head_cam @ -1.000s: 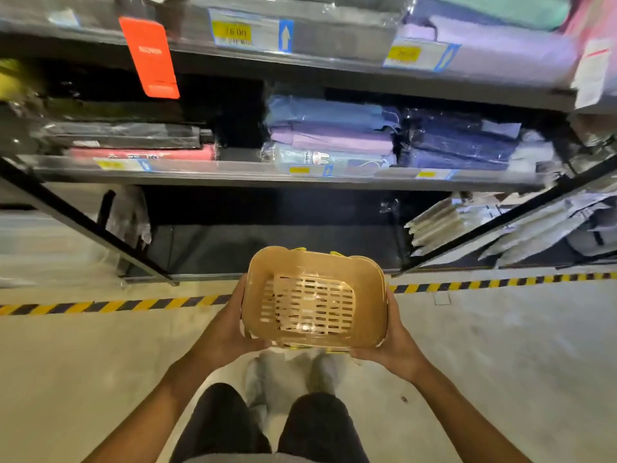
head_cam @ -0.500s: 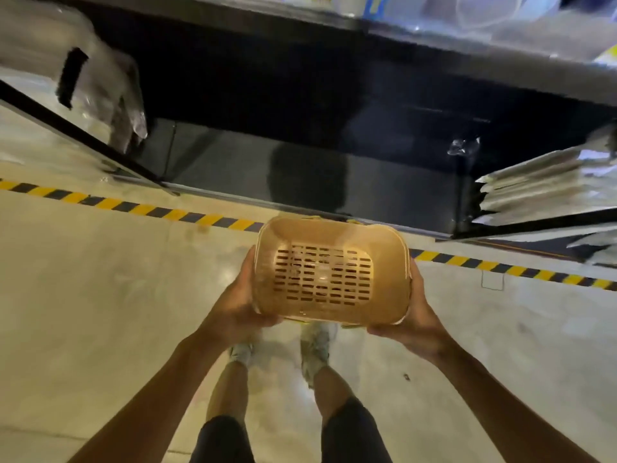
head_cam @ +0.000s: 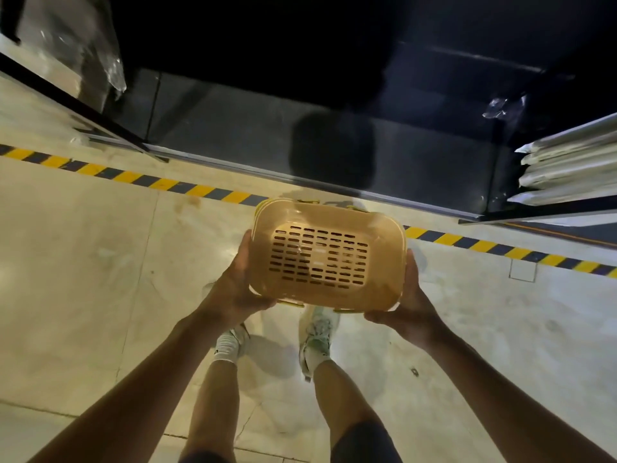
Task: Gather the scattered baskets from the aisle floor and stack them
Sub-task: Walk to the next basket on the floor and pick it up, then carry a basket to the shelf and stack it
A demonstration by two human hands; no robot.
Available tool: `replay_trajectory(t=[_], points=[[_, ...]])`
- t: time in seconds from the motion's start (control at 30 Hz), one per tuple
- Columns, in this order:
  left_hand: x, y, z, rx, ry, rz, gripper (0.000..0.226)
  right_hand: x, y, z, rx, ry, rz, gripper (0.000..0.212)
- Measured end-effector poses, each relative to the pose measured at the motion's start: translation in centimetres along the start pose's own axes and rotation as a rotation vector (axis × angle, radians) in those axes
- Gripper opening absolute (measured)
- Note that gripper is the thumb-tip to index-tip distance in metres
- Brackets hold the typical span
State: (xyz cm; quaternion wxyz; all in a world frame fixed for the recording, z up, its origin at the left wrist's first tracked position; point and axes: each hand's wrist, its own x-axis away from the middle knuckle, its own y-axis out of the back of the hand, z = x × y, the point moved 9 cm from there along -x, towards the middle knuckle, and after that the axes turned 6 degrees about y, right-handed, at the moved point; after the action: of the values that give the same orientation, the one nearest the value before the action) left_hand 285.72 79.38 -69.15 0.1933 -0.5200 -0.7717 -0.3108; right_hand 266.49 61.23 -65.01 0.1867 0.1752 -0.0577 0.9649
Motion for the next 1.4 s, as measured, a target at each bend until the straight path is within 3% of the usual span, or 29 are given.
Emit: replay_trajectory(t=[0.1, 0.2, 0.33, 0.43, 0.5, 0.57, 0.67, 0.73, 0.87, 1.07, 1.4], points=[[-0.4, -0.8, 1.6, -0.129, 0.125, 0.0, 0.129, 0.4, -0.5, -2.7, 0.109, -0.092, -0.039, 0.095], [-0.4, -1.3, 2.9, -0.191, 0.154, 0.001, 0.134, 0.2, -0.4, -3.0, 0.19, -0.128, -0.107, 0.092], [0.2, -0.5, 3.1, -0.174, 0.186, -0.021, 0.117, -0.1, -1.0, -0.9, 0.277, -0.059, -0.004, 0.097], [2.5, 1.2, 1.8, -0.268, 0.215, -0.055, 0.103, 0.3, 0.4, -1.1, 0.352, -0.274, -0.002, 0.069], [4.9, 3.2, 0.1, -0.346, 0.23, -0.086, 0.091, 1.2, 1.0, -0.1, 0.418, -0.48, 0.028, 0.065], [7.9, 6.0, -1.7, -0.389, 0.252, -0.104, 0.085, 0.7, -0.1, 4.0, 0.57, -0.465, 0.13, 0.055], [13.2, 10.9, -4.3, -0.418, 0.25, -0.163, 0.077, -1.3, -3.8, 12.4, 0.749, -0.381, 0.212, 0.068], [17.2, 14.8, -5.5, -0.454, 0.251, -0.224, 0.073, -2.9, -7.6, 18.1, 0.841, -0.316, 0.321, 0.063], [26.3, 23.4, -5.1, -0.484, 0.309, -0.348, 0.069, -6.2, -17.7, 28.9, 0.964, -0.101, 0.504, 0.03], [41.0, 35.1, 1.0, -0.339, 0.483, -0.596, 0.075, -11.1, -36.3, 38.6, 1.189, 0.182, 0.665, 0.057], [59.1, 48.2, 12.6, -0.18, 0.745, -0.756, 0.077, -13.6, -65.2, 43.6, 1.342, 0.439, 0.955, 0.072]])
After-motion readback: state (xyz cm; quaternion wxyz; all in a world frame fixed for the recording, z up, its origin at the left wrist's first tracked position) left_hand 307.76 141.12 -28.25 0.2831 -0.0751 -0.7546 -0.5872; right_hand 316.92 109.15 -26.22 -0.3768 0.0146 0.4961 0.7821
